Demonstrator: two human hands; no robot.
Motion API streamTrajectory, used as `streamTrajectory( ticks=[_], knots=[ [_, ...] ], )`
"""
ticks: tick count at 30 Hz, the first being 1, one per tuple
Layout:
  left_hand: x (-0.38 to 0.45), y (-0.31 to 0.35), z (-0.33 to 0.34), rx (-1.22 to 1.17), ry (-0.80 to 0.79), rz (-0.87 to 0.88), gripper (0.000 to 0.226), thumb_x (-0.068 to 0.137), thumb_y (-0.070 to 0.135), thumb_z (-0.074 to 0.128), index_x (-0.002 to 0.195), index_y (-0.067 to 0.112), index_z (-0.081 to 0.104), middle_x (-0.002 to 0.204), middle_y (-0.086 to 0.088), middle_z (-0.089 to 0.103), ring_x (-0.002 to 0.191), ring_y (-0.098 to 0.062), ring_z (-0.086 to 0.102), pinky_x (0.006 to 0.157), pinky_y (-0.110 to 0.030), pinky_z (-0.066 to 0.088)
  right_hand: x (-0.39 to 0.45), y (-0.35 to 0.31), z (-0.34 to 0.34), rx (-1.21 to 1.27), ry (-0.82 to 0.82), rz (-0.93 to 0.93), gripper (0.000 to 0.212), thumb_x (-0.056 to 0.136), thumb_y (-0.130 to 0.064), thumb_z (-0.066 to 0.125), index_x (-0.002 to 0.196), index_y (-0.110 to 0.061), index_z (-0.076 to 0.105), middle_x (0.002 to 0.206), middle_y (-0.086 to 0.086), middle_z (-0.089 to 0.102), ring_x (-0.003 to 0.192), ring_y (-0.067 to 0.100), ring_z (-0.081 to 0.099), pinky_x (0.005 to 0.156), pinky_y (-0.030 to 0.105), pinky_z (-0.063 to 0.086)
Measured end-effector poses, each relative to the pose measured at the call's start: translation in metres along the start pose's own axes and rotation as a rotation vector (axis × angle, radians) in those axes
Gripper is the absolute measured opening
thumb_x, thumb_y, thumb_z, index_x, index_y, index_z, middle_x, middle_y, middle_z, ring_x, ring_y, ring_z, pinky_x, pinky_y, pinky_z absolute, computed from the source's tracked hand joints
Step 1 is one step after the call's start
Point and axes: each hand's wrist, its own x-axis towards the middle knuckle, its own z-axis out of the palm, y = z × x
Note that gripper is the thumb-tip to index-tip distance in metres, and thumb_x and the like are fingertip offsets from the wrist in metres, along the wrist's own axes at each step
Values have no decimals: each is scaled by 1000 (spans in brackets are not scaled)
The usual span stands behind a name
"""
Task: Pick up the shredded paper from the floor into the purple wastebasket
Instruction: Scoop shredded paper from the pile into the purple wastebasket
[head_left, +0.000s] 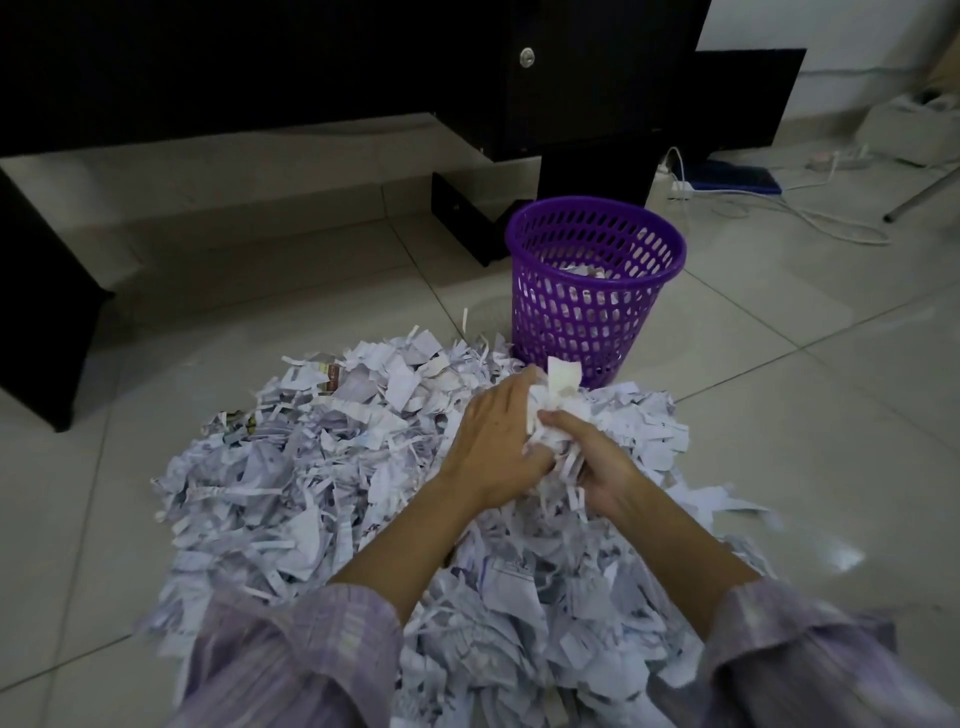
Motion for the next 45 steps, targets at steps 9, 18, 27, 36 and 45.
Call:
streamTrajectory(
  ticks=[9,18,27,36,45],
  knots=[
    [1,2,-9,-1401,-173,-786,57,96,54,34,130,11,52,143,-24,43,121,-37,49,100,-46,40,2,-20,-3,115,-87,-16,28,81,-18,72,106,-5,69,107,15,70,87,28,66,92,43,52],
    [18,9,7,-1336,4,-896,37,86,21,69,118,2,64,117,-17,66,104,-30,65,91,-42,53,9,-3,8,-266,161,-5,104,65,-52,75,147,-11,28,145,9,43,127,27,47,93,43,47],
    [13,-2,15,-1115,136,-797,22,86,7,67,108,7,64,105,-12,71,93,-28,68,80,-40,57,-7,-1,3,197,-212,233,59,84,-53,61,118,-4,64,114,25,66,87,40,70,75,60,54],
    [6,1,10,-366,-23,-224,14,93,18,55,98,6,61,91,-5,62,84,-20,58,64,-16,42,-2,-11,6,50,-111,81,20,89,-24,64,95,-6,69,76,12,72,63,22,70,64,37,59],
    [24,22,-49,-520,-151,-241,66,89,50,56,143,20,32,139,1,47,114,-11,47,91,-28,38,-20,-72,-11,-74,-23,-95,16,89,-10,62,104,-4,64,84,12,69,61,21,68,55,29,57]
  ],
)
